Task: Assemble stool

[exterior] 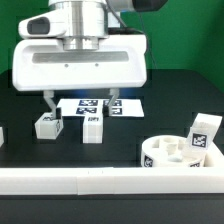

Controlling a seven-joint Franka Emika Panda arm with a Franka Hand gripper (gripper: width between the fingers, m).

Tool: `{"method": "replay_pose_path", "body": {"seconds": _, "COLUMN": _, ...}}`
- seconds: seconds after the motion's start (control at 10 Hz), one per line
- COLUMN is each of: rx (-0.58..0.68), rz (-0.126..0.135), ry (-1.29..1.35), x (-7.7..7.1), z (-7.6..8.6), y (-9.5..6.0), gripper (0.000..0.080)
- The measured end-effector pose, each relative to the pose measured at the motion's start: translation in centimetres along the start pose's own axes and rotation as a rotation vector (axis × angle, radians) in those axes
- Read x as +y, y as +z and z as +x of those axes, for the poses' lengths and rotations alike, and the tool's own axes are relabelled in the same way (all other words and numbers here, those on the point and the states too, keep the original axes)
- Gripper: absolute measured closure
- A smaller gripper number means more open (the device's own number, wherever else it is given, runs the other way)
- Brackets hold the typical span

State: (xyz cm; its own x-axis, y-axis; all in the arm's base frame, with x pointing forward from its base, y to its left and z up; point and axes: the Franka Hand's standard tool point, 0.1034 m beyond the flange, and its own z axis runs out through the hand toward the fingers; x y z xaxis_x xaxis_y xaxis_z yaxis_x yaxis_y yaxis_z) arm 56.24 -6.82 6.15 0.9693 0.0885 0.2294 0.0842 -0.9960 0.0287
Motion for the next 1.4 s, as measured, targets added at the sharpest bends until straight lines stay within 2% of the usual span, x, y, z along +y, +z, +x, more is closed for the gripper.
{"method": "replay_pose_path", "body": {"seconds": 0.1, "rx": -0.089, "rz": 0.037, "ry": 0.056, "x": -1.0, "z": -1.4, "y": 0.6, "gripper": 0.0151}}
{"method": "replay_pose_path", "body": {"seconds": 0.3, "rx": -0.243, "rz": 0.094, "ry": 0.096, "x": -1.8, "z": -2.5, "y": 0.7, "gripper": 0.0151}}
{"method": "replay_pose_path", "body": {"seconds": 0.4, "rx": -0.324, "rz": 0.122, "ry": 0.097, "x": -2.3, "z": -2.4, "y": 0.6, "gripper": 0.0151}}
{"method": "replay_pose_path", "body": {"seconds": 0.5, "rx": -0.472, "rz": 0.153, "ry": 0.095, "x": -2.8, "z": -2.8, "y": 0.4, "gripper": 0.0151}}
{"method": "replay_pose_path", "body": {"seconds": 0.6, "rx": -0.515, "rz": 0.163, "ry": 0.089, "x": -2.8, "z": -2.1, "y": 0.7, "gripper": 0.0151}}
{"method": "replay_pose_path", "body": {"seconds": 0.7, "rx": -0.633, "rz": 0.190, "ry": 0.090, "x": -3.4, "z": -3.0, "y": 0.4, "gripper": 0.0151}}
{"method": "replay_pose_path", "body": {"seconds": 0.9, "rx": -0.822, "rz": 0.143, "ry": 0.100, "x": -2.7, "z": -4.1, "y": 0.9, "gripper": 0.0151}}
{"method": "replay_pose_path", "body": {"seconds": 1.0, "rx": -0.933, "rz": 0.151, "ry": 0.090, "x": -2.6, "z": -4.8, "y": 0.9, "gripper": 0.0151}}
{"method": "replay_pose_path", "body": {"seconds": 1.2, "rx": -1.094, "rz": 0.177, "ry": 0.082, "x": -3.0, "z": -5.0, "y": 1.1, "gripper": 0.0151}}
{"method": "replay_pose_path", "body": {"seconds": 1.3, "rx": -1.213, "rz": 0.196, "ry": 0.078, "x": -3.3, "z": -5.8, "y": 1.0, "gripper": 0.0151}}
{"method": "replay_pose_path", "body": {"seconds": 1.4, "rx": -1.201, "rz": 0.190, "ry": 0.074, "x": -3.3, "z": -5.3, "y": 2.2, "gripper": 0.0151}}
